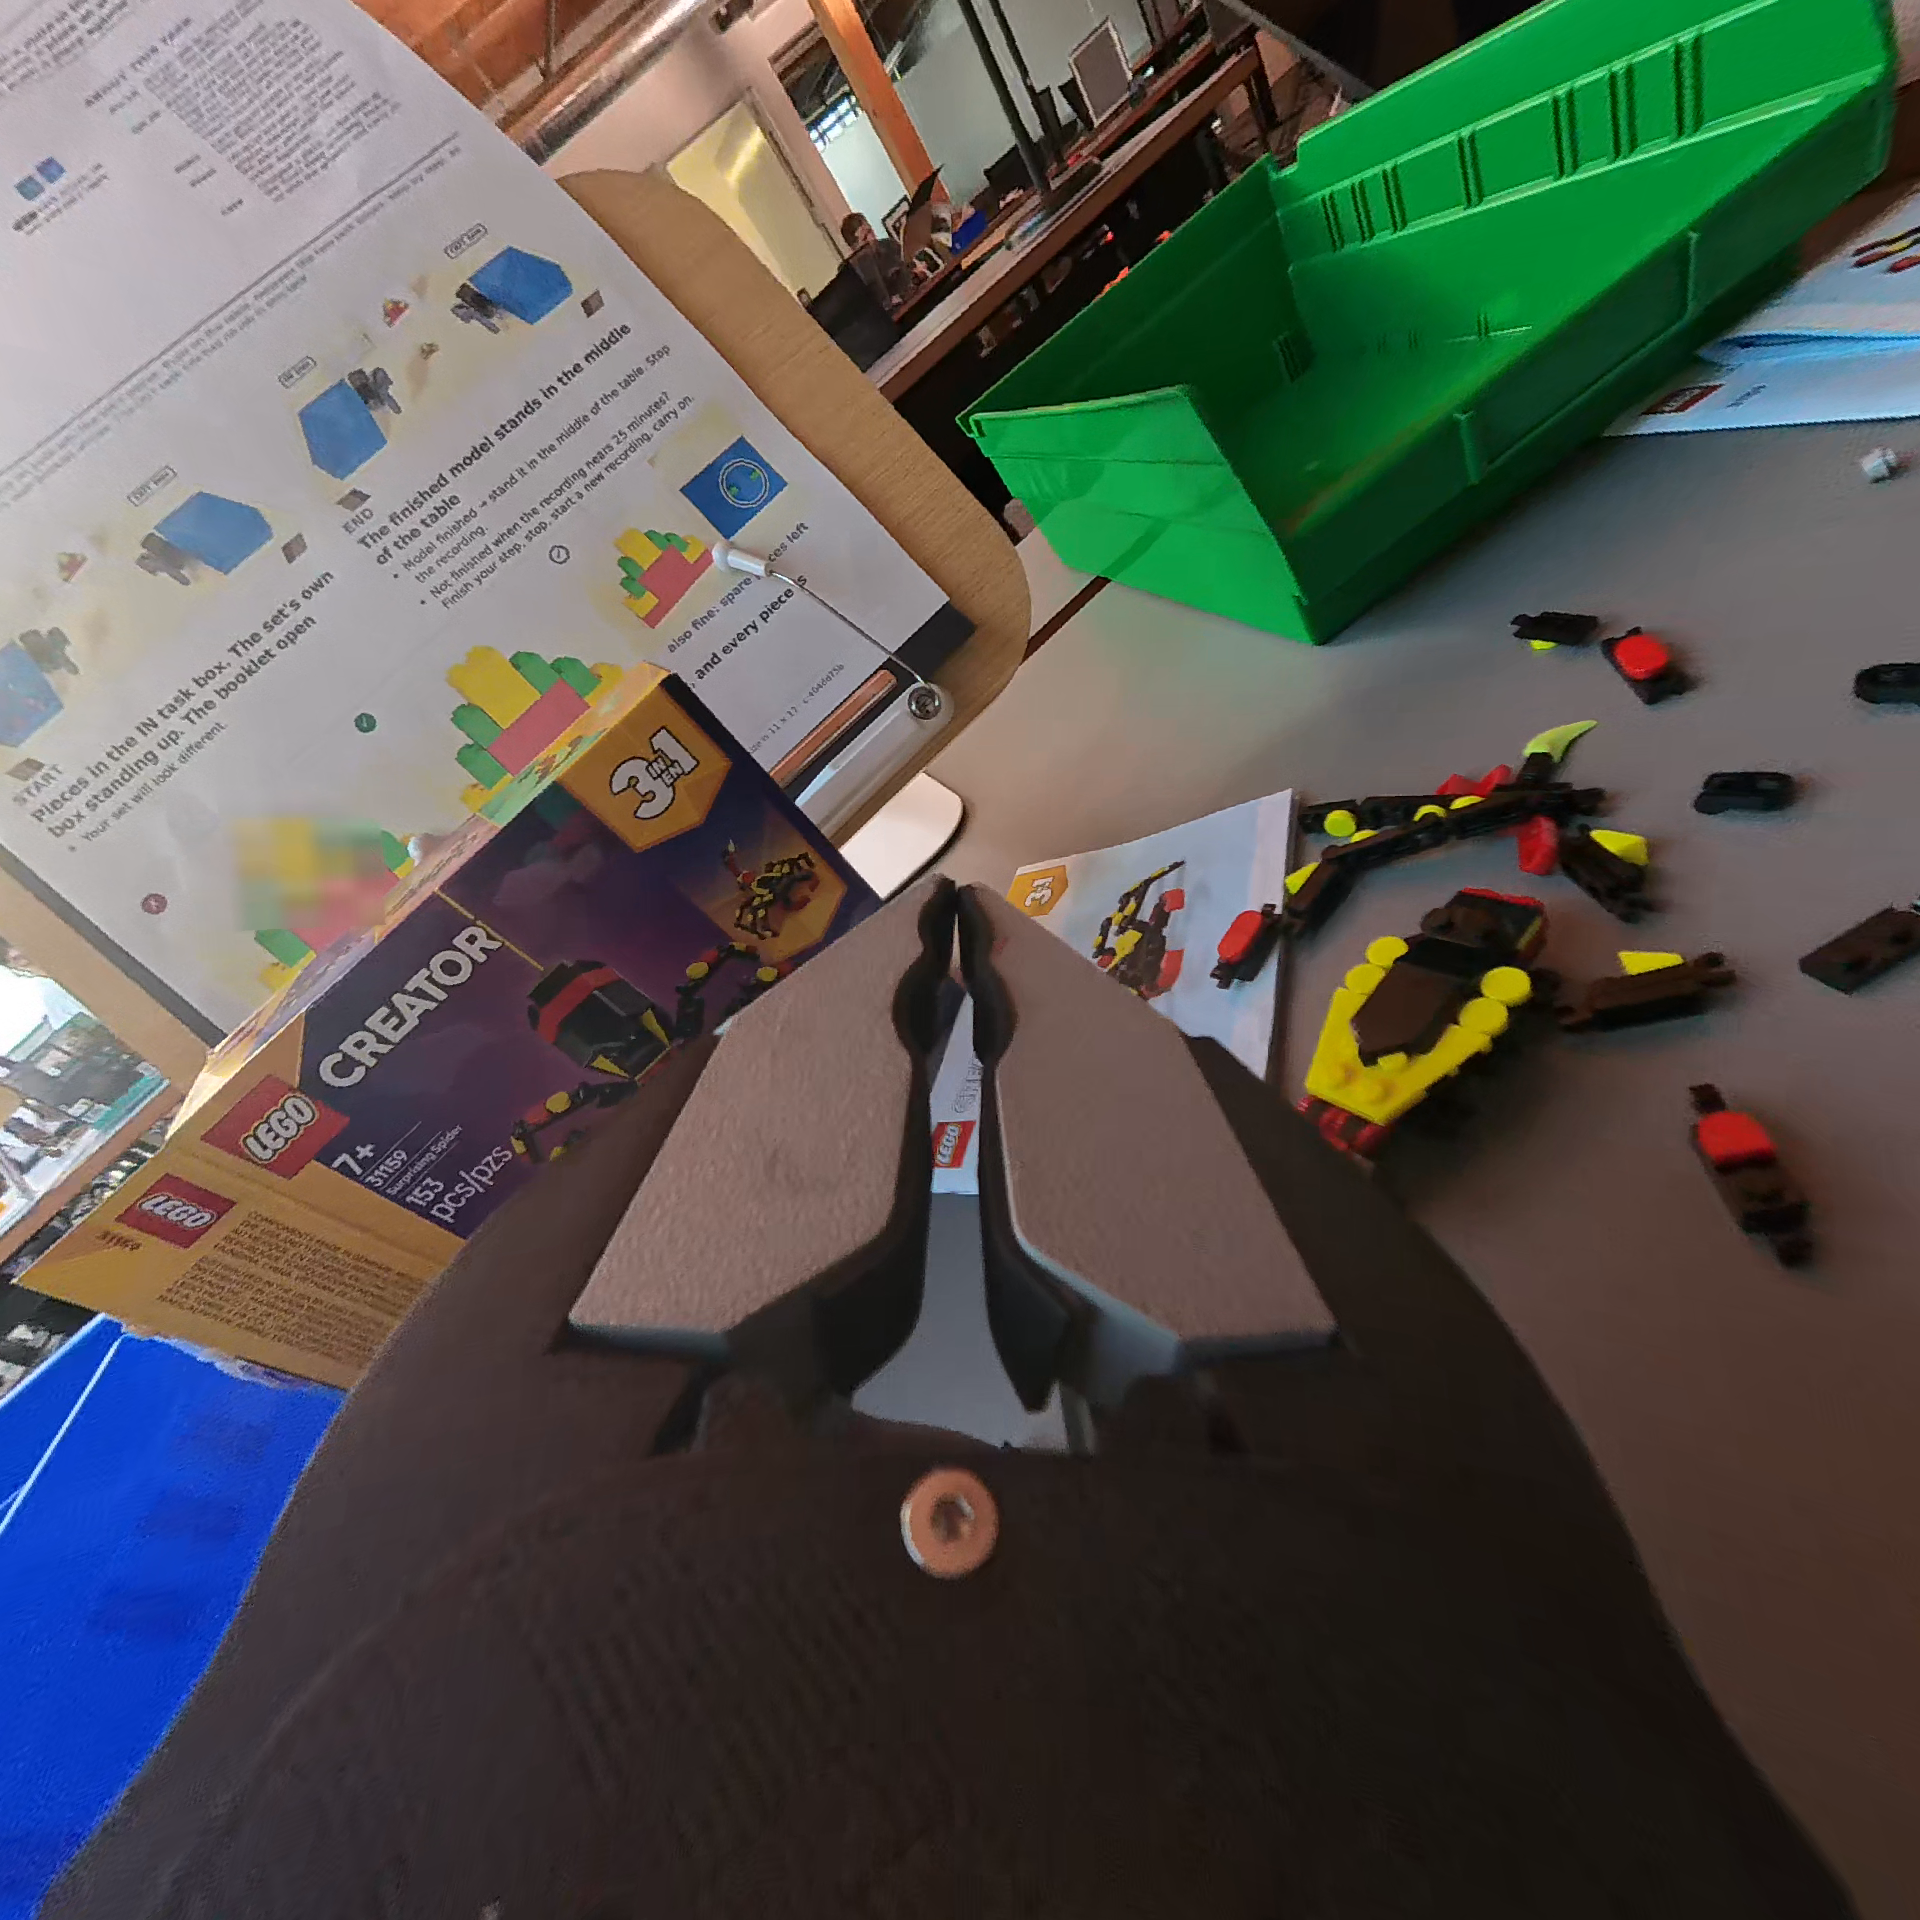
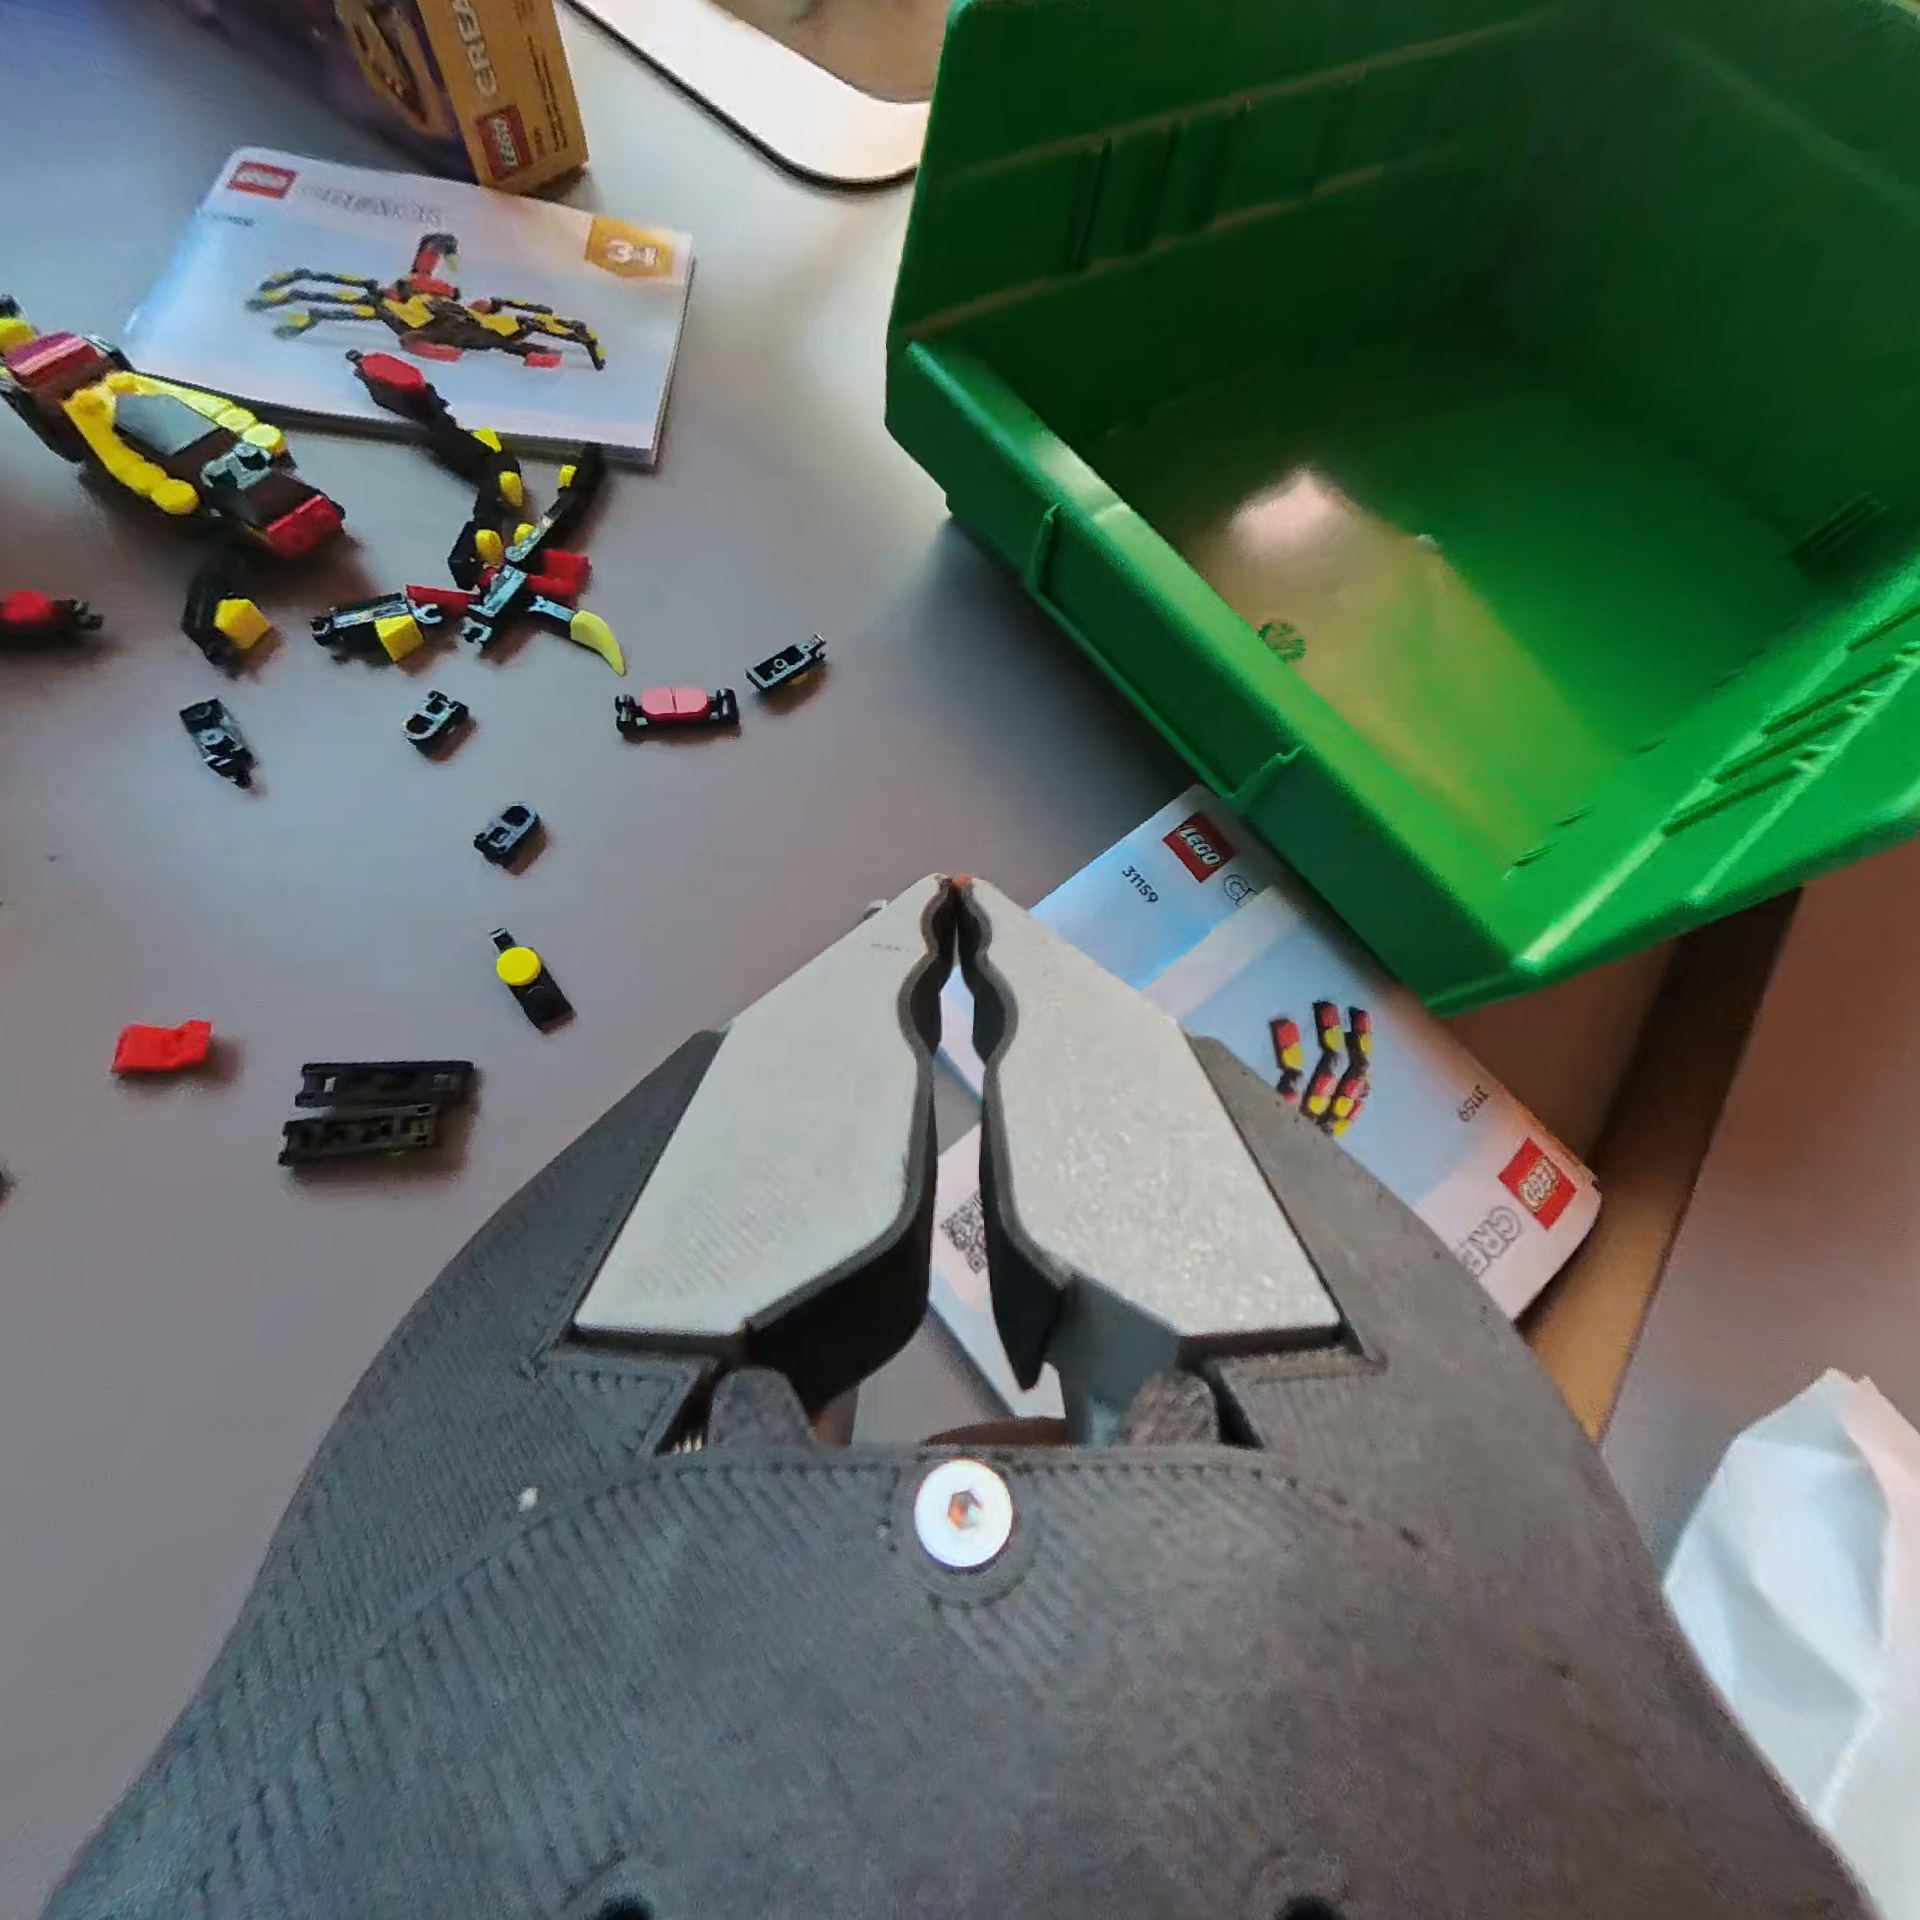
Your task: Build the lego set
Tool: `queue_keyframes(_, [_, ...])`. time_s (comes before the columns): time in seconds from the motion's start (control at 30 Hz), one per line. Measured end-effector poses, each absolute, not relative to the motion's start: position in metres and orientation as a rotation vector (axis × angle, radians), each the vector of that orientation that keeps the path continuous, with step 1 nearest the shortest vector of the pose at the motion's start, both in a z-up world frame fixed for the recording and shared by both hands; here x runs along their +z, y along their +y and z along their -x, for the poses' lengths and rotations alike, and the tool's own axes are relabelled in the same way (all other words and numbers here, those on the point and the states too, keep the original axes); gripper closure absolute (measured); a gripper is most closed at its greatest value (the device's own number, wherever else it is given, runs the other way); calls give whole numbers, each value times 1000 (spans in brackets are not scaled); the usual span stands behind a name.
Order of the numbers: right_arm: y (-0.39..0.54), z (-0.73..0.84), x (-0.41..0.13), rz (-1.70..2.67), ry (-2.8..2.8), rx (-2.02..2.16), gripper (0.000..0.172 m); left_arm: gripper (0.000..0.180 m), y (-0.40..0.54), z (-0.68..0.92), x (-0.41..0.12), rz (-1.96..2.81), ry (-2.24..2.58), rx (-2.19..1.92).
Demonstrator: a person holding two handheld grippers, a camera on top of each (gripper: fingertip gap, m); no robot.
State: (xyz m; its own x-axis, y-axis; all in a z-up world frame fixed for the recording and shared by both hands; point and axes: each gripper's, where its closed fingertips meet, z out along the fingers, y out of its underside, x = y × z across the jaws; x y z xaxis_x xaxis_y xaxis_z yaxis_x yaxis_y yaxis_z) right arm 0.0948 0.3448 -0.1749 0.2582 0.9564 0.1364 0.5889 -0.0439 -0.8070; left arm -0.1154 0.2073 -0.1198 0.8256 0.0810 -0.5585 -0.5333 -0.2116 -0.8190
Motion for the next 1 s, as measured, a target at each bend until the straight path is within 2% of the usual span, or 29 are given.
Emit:
queue_keyframes(0.27, [332, -80, -213, 1816, -1538, 489, 172, 180, 206, 129, -120, 1715, 275, 547])
queue_keyframes(0.33, [312, -68, -206, 1698, -1621, 553, 172, 180, 206, 123, -117, 1689, 295, 525])
queue_keyframes(0.5, [330, -71, -170, 1659, -1358, 719, 172, 180, 208, 121, -122, 1709, 318, 556])
queue_keyframes(0.8, [358, -84, -151, 1547, -1211, 612, 172, 180, 203, 140, -117, 1712, 243, 582])
queue_keyframes(1.0, [350, -60, -137, 1397, -1206, 559, 172, 180, 180, 176, -83, 1600, -76, 296])
